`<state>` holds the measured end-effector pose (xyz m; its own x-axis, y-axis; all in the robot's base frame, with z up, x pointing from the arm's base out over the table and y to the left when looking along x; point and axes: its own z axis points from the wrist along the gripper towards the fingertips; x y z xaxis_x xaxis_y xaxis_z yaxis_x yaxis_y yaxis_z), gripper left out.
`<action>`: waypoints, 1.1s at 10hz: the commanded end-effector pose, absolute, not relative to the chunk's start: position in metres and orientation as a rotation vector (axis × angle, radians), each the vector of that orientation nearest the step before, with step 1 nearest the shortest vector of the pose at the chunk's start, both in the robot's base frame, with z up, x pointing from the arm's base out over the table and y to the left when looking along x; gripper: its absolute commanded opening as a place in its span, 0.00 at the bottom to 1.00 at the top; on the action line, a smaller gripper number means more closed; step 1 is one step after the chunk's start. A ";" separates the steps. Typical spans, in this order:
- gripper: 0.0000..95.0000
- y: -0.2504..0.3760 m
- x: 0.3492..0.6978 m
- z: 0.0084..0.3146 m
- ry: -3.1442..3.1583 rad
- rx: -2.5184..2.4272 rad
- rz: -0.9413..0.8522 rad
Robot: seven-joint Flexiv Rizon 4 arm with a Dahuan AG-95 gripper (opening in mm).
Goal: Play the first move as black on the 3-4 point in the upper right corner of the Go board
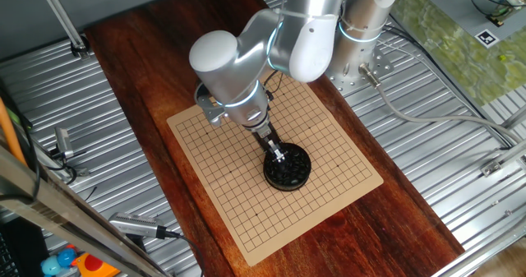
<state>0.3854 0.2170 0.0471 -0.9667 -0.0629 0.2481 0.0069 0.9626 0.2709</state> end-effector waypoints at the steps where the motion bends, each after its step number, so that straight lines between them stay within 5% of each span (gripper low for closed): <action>1: 0.00 0.217 0.384 0.047 -2.857 0.053 -0.365; 11: 0.00 0.210 0.395 0.062 -2.847 0.065 -0.340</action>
<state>0.3971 0.2101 0.0601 -0.9614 -0.0763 0.2642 -0.0120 0.9715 0.2368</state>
